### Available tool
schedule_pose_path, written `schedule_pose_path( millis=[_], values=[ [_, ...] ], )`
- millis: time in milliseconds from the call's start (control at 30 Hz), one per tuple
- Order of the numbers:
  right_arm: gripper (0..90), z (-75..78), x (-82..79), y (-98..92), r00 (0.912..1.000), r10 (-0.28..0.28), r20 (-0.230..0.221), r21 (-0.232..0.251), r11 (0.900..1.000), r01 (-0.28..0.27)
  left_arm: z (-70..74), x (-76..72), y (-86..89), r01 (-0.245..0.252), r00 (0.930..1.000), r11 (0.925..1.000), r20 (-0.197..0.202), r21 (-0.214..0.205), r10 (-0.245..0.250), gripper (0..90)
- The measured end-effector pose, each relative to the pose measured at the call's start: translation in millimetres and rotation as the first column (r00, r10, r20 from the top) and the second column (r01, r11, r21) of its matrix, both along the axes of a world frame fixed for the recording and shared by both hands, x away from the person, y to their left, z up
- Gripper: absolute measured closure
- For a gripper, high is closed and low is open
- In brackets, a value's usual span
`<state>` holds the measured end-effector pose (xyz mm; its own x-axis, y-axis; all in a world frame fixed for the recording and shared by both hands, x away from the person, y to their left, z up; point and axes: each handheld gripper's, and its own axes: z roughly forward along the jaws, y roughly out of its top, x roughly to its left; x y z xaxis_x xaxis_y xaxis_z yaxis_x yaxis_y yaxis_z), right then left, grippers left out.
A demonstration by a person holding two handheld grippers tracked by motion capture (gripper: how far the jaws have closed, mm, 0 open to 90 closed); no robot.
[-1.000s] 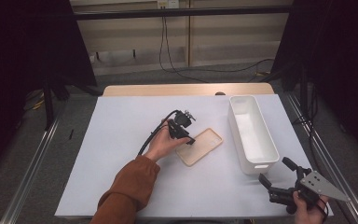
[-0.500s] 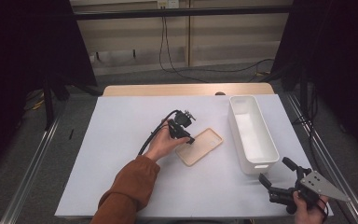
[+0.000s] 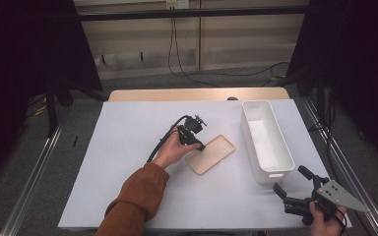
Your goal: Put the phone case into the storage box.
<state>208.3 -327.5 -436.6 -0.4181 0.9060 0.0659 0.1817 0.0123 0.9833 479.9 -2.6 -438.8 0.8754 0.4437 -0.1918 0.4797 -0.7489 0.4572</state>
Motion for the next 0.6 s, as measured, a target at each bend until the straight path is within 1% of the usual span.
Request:
schedule_pose_path(
  millis=[67, 100, 133, 167, 433, 500, 600],
  values=[
    [0.0, 0.0, 0.1, 0.1, 1.0000, 0.001, 0.001, 0.000, 1.0000, -0.001, 0.1, 0.7, -0.4, -0.002, 1.0000, 1.0000, -0.001, 0.003, 0.002, 77.7],
    [0.0, 0.1, 0.1, 0.1, 1.0000, 0.001, 0.001, 0.000, 1.0000, -0.001, 0.2, 1.5, -0.2, 0.002, 0.9999, 1.0000, -0.012, 0.001, -0.002, 78.2],
    [0.0, 0.1, 0.0, 0.0, 1.0000, 0.001, 0.001, -0.001, 1.0000, -0.001, 0.1, 1.7, -0.1, 0.001, 0.9999, 1.0000, -0.012, -0.002, -0.001, 81.7],
    [0.0, 0.0, 0.0, 0.0, 1.0000, 0.000, 0.001, -0.001, 1.0000, 0.000, 0.5, 1.6, -0.2, -0.007, 1.0000, 1.0000, -0.003, 0.003, 0.007, 82.9],
    [0.0, 0.0, 0.0, 0.4, 1.0000, 0.002, 0.000, 0.000, 1.0000, -0.002, 0.3, 1.9, 0.2, 0.004, 1.0000, 1.0000, -0.007, 0.001, -0.004, 85.3],
    [0.0, 0.0, 0.1, 0.5, 1.0000, 0.003, 0.001, -0.001, 1.0000, -0.003, 0.3, 0.9, 0.0, 0.012, 0.9999, 0.9999, 0.007, 0.002, -0.012, 85.3],
    [0.0, -0.1, 0.2, 0.5, 1.0000, 0.003, 0.000, 0.000, 1.0000, -0.003, 0.6, -0.1, -0.2, 0.016, 0.9998, 0.9999, 0.014, 0.006, -0.016, 85.8]
  ],
)
